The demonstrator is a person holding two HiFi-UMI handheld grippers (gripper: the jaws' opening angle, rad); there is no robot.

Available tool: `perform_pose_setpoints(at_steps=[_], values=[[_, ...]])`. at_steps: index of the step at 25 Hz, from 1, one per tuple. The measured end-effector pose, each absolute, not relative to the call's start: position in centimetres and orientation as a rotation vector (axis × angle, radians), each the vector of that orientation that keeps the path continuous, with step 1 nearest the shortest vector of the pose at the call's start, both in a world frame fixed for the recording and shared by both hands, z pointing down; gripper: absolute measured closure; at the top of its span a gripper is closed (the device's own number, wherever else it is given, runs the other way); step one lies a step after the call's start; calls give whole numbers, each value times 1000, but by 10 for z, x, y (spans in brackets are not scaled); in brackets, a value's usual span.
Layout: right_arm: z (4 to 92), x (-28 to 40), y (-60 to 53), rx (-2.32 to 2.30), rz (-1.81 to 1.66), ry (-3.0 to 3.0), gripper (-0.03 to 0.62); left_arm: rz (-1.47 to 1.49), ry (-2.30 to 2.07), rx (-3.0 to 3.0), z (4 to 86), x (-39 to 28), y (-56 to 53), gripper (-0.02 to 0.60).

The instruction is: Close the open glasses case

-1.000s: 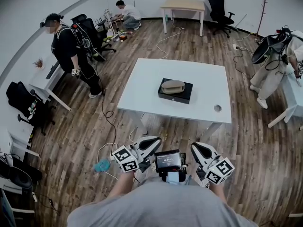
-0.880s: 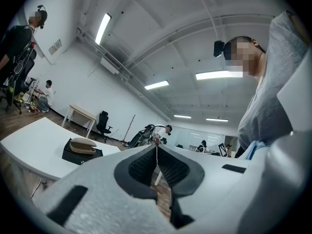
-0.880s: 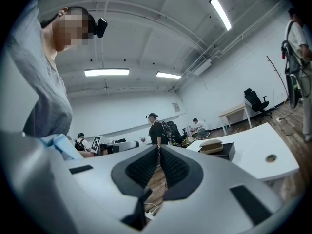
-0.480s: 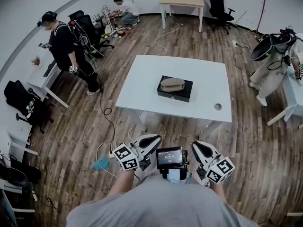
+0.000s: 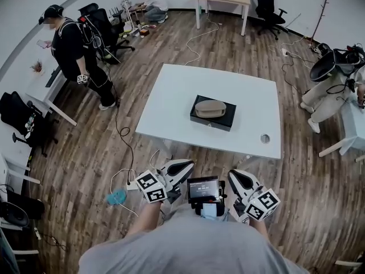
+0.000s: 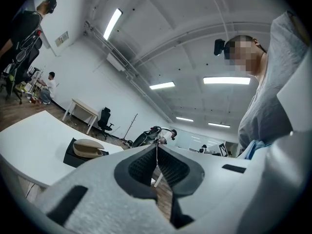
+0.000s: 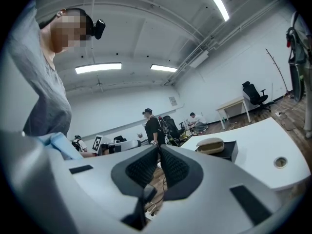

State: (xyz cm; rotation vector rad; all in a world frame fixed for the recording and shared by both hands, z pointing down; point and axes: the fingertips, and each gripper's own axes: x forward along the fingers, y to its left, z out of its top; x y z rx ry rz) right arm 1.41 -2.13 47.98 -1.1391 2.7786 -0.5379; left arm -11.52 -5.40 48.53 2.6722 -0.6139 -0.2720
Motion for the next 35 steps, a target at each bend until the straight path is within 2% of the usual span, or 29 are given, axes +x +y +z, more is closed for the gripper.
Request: perform_pose_setpoints(at_steps=[10,21,31,35], values=[[473,-4,-97,-1184,-549,2754,560,-277,-576,2645,485,-127,-132,561],[477,7,-122,-1246,-583,2716,560,-226,-534,2656,484,-118,-171,561],[469,21,-151,-1177,-557,2778,560,472,-691,2981,519,-84,-230,560],[472,37,-151,-1182,-562,2776,560,665,-740,3004,536,-69,-253,560]])
